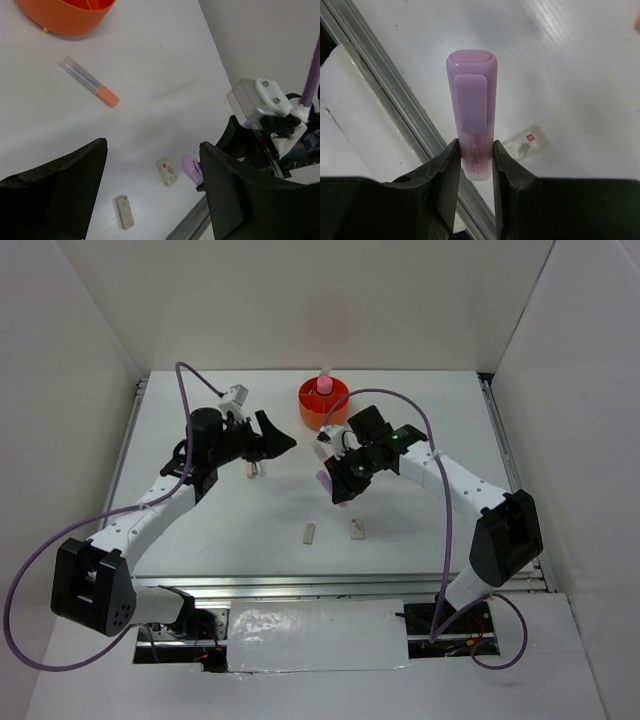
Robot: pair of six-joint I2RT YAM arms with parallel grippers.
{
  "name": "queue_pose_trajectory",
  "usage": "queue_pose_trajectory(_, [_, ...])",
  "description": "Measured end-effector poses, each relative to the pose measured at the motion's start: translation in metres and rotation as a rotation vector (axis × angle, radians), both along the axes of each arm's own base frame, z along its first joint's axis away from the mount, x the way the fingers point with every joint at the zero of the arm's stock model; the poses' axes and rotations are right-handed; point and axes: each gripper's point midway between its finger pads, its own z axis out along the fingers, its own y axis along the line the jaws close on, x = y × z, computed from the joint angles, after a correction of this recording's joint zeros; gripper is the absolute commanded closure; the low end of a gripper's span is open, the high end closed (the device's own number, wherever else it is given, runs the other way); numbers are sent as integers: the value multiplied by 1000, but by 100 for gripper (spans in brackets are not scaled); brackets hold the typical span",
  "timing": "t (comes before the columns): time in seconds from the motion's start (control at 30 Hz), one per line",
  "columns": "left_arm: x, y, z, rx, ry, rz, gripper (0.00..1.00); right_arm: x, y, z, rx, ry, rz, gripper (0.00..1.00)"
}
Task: Sort the stationery into containers
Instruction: Pass the stationery from the right arm to the left
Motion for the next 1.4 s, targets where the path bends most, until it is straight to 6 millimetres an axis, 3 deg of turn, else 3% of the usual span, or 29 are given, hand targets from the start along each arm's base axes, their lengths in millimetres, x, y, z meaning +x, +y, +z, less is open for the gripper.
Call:
queue_pose_trajectory(0.17, [-10,-21,-24,14,65,-53,21,-3,27,3,-5,18,4,100])
queue_pose_trajectory(0.4, [-21,-38,-51,4,156,-107,31,8,29,-1,-35,23,-59,100])
queue_pose_trajectory(0.77, [-35,-62,-55,-38,186,-190,39,10,35,6,-33,2,-61,100])
queue_pose_trajectory(0.93, [-36,-65,-60,-49,211,-197,52,11,38,5,-36,3,-56,100])
queue_pose_trajectory(1.13, [-35,-68,-53,-79,204,-205,75,13,38,7,-44,-9,-61,97])
queue_pose_trajectory(1.23, [-35,-70,-49,-89,193,-210,86,14,38,7,-48,-13,-63,86])
queue_pose_trajectory(1.33, [-35,-70,-49,-91,189,-212,100,14,38,8,-48,-16,-64,51])
queue_pose_trajectory(1.4, [-34,-70,-49,-86,185,-212,100,15,37,8,-47,-14,-68,43])
